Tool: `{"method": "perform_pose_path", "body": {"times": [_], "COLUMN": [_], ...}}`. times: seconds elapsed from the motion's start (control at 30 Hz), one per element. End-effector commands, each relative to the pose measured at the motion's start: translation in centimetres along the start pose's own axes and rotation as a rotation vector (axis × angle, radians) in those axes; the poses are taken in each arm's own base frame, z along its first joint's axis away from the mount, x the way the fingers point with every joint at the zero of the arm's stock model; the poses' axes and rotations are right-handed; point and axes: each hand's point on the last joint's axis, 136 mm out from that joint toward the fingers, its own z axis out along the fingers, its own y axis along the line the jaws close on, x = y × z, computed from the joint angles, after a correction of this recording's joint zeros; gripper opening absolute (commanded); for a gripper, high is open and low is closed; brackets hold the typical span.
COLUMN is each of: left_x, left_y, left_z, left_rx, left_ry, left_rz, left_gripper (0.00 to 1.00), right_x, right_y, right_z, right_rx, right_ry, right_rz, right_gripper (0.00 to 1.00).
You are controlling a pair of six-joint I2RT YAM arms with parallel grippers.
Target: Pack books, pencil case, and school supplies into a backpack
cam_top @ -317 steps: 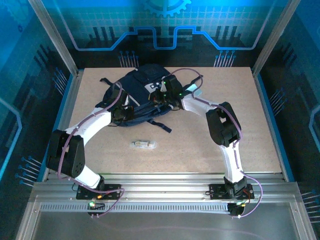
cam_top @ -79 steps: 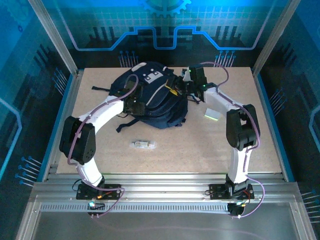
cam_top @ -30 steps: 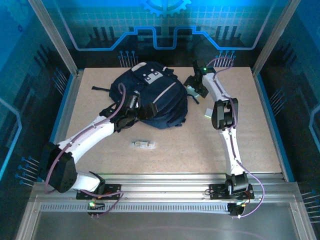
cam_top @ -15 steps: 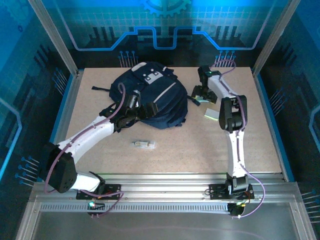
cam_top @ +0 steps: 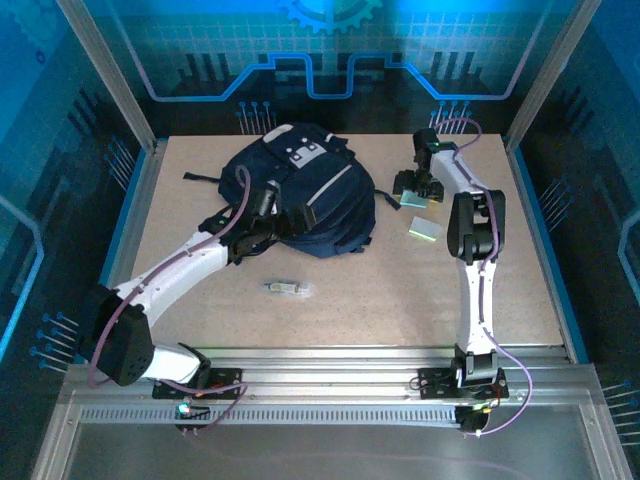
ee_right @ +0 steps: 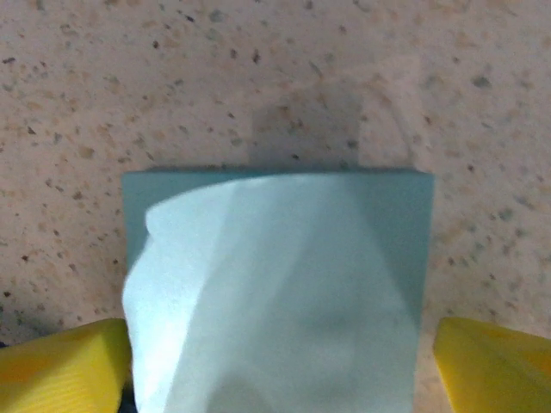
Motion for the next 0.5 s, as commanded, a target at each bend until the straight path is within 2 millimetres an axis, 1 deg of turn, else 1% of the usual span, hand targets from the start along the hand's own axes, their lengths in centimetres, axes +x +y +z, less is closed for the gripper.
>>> {"method": "perform_pose_path", "body": {"times": [0.0, 0.1, 0.2, 0.3, 0.37, 0.47], "left_x": [-2.0, -2.7, -3.3, -3.6, -3.7, -3.8], "left_y": [-0.7, -0.6, -0.6, -0.8, -1.1, -1.3], "left_z": [-1.2, -0.9, -0.4, 0.1, 0.5, 0.9], "left_rx": [-0.042, -0.100, -0.138, -0.142, -0.136, -0.144], "left_ry": [-0.035, 0.001, 0.011, 0.018, 0.007, -0.007], "left_rz": [0.134, 0.265, 0.334, 0.383, 0.416, 0.468], "left_gripper": [0.99, 0.99, 0.99, 0.99, 0.99, 0.99], "right_x": [0.5, 0.6, 0.9, 1.0, 1.1, 0.9], "right_y": [0.4, 0.4, 0.4, 0.3, 0.3, 0.4], "right_z": [1.1, 1.2, 1.1, 1.0, 0.7, -0.5], "right_rx": [-0.029, -0.033, -0.034, -0.044, -0.068, -0.111], "right_ry": [0.045, 0.052, 0.058, 0.054, 0.053, 0.040], "right_rz": [-0.052, -0.049, -0.044, -0.028, -0.007, 0.025], "right_gripper": [0.85, 0.81, 0.74, 0.59, 0.59, 0.59]}}
